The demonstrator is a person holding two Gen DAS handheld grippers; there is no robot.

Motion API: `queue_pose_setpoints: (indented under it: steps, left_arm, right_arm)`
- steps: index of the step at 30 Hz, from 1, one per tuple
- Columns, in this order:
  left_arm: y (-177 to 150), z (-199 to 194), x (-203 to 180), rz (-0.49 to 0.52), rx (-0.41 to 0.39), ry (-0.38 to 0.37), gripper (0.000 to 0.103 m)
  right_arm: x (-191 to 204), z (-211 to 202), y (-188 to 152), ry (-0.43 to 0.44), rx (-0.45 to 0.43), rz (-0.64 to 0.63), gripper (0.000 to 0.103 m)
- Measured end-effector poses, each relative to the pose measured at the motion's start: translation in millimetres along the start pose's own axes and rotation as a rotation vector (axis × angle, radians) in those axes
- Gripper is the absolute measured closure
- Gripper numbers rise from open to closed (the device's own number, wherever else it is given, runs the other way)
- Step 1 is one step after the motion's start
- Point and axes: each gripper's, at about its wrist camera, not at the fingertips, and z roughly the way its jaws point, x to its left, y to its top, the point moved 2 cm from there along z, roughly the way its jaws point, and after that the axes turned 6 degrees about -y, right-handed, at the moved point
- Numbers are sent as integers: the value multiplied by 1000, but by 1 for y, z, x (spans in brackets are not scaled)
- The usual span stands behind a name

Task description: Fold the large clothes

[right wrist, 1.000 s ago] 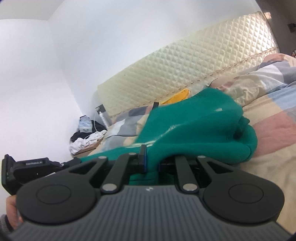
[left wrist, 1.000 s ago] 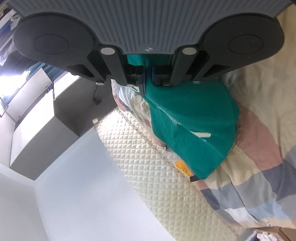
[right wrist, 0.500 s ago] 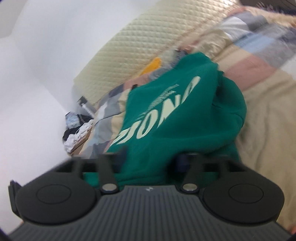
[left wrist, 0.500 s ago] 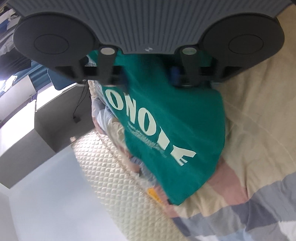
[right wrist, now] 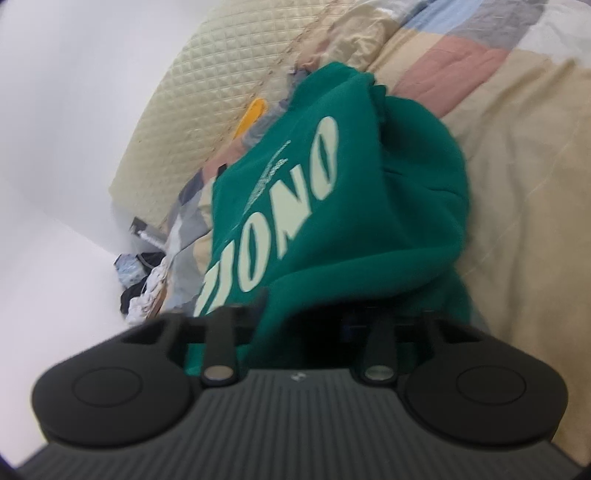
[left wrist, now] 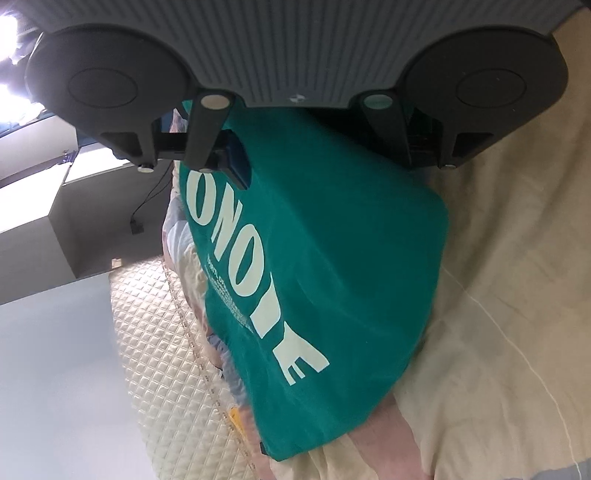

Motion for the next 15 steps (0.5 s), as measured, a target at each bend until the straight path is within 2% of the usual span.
queue_pose_setpoints:
  steps: [1, 2, 5, 8, 11, 15]
  left_arm:
    - [0, 2, 0, -2, 6, -9, 46]
    - [1, 4, -2, -1, 11, -29, 59]
    - [-2, 0, -14, 59, -3, -50, 88]
    - [-7, -17, -33, 178, -75, -63, 96]
    - [-10, -41, -51, 264, -159, -118, 97]
    - [-8, -73, -69, 259, -227, -180, 97]
  right_arm:
    - [4, 0, 0, 0, -8, -29, 87]
    - [7, -1, 0, 4, -16, -53, 89]
    - [17, -6, -1, 35, -49, -111, 93]
    - [27, -15, -1, 83, -91, -170, 94]
    - [46, -33, -6, 133, -166, -267, 94]
    - [65, -63, -6, 157, -235, -341, 94]
